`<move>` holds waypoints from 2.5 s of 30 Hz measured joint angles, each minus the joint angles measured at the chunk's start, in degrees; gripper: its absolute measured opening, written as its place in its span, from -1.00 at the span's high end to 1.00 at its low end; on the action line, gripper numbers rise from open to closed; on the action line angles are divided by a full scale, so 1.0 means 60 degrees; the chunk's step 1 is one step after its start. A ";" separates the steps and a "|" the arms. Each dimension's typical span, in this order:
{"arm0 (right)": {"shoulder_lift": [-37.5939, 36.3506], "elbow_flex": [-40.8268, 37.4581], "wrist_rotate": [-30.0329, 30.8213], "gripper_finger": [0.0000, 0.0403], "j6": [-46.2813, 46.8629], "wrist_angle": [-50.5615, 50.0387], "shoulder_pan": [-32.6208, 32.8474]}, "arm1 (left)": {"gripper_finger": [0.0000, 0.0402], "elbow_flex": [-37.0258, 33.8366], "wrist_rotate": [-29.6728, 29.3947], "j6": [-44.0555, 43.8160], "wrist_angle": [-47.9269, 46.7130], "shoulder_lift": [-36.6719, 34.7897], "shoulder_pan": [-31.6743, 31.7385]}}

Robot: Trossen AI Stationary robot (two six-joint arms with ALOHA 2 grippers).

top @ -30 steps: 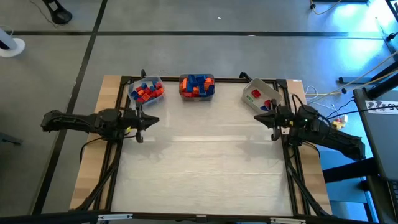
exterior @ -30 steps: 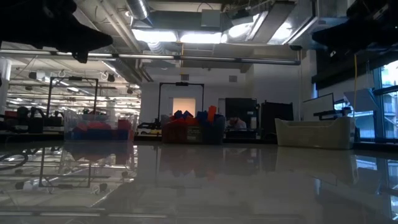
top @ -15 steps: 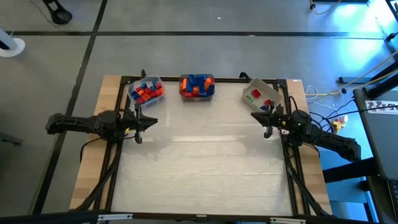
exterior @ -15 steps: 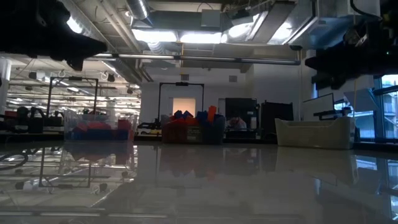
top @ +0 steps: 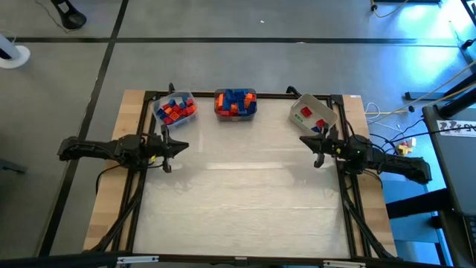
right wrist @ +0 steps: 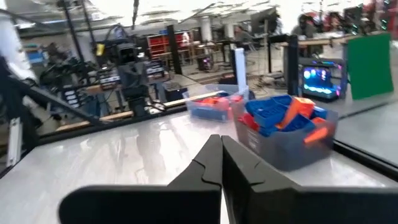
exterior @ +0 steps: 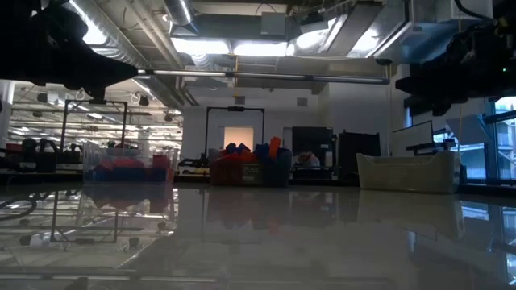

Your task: Sort blocks by size

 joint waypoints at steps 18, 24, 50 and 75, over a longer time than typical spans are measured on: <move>-0.0004 -0.0015 -0.0137 0.97 -0.0708 -0.0039 0.1166 | 0.95 -0.0004 0.1244 0.0693 -0.0170 0.0015 0.0110; -0.0004 -0.0018 -0.0156 0.97 -0.0708 0.0018 0.1162 | 0.95 -0.0004 0.1231 0.0674 -0.0167 0.0018 0.0106; 0.0007 0.0536 -0.4358 0.97 0.2363 0.0143 0.1162 | 0.95 -0.0007 0.1221 0.0670 -0.0166 0.0022 0.0106; 0.0000 0.0578 -0.4447 0.97 0.2381 -0.0687 0.1162 | 0.95 -0.0007 0.1221 0.0666 -0.0166 0.0025 0.0106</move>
